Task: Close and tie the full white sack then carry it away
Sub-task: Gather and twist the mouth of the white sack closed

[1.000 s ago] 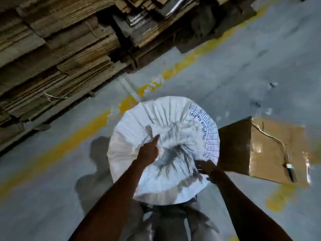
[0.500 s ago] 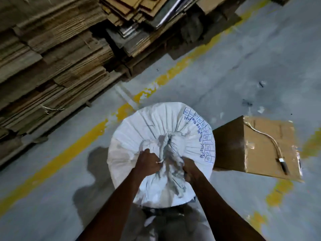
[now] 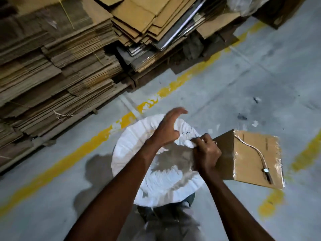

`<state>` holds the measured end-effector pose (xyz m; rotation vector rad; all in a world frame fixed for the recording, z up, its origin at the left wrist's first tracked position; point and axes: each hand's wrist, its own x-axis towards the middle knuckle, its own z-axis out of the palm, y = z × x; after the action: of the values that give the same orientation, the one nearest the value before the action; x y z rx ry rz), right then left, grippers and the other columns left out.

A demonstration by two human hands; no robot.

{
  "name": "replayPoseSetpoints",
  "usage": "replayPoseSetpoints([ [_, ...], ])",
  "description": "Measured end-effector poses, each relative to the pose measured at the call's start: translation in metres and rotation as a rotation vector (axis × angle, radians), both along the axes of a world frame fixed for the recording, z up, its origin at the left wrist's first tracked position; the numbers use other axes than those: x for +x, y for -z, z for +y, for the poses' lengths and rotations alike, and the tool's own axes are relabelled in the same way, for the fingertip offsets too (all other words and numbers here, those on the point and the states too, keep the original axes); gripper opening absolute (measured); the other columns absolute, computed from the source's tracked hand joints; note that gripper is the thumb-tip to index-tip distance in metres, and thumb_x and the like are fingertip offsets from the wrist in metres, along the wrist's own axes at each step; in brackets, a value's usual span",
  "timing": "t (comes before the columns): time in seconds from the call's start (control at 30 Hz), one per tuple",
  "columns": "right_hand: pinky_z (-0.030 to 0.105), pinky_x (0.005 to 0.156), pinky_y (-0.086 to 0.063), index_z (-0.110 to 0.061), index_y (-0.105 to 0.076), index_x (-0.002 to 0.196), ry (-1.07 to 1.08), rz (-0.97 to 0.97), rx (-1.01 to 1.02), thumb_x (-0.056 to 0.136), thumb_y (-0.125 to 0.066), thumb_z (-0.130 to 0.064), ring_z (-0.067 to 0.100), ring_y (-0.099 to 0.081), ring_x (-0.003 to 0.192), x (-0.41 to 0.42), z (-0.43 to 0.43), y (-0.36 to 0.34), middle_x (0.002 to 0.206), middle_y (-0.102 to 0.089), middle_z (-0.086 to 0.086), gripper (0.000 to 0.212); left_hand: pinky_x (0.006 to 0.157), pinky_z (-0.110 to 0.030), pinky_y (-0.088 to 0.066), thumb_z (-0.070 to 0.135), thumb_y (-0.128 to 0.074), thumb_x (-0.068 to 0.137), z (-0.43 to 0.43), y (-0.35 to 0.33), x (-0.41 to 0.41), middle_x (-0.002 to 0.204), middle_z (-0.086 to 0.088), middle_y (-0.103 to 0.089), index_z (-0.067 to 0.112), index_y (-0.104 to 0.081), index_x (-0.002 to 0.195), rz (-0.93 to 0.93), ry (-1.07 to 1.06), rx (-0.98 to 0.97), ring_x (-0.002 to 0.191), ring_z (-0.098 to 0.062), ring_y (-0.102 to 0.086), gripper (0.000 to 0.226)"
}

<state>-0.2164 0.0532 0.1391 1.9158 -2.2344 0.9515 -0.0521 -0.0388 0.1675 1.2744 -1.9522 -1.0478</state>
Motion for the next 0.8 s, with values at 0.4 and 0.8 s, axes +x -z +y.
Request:
replayPoseSetpoints([
  [0.4, 0.042, 0.079, -0.059, -0.029, -0.075, 0.091, 0.453, -0.801, 0.358, 0.072, -0.054, -0.001, 0.032, -0.072, 0.085, -0.007, -0.083, -0.065, 0.095, -0.078, 0.003, 0.04, 0.105, -0.051, -0.04, 0.076, -0.049, 0.063, 0.098, 0.009, -0.09, 0.146, -0.021, -0.039, 0.001, -0.032, 0.147, -0.407, -0.115, 0.256, 0.132, -0.036, -0.039, 0.114],
  [0.8, 0.036, 0.104, -0.054, -0.018, -0.066, 0.134, -0.134, -0.678, 0.455, 0.082, -0.08, -0.001, 0.022, -0.068, 0.117, -0.104, -0.041, -0.04, 0.133, -0.069, 0.006, 0.056, 0.072, -0.028, -0.048, 0.028, -0.067, 0.086, 0.035, 0.017, -0.023, 0.095, -0.011, -0.074, 0.01, -0.072, 0.1, 0.053, -0.607, 0.408, 0.092, -0.031, -0.067, 0.023],
])
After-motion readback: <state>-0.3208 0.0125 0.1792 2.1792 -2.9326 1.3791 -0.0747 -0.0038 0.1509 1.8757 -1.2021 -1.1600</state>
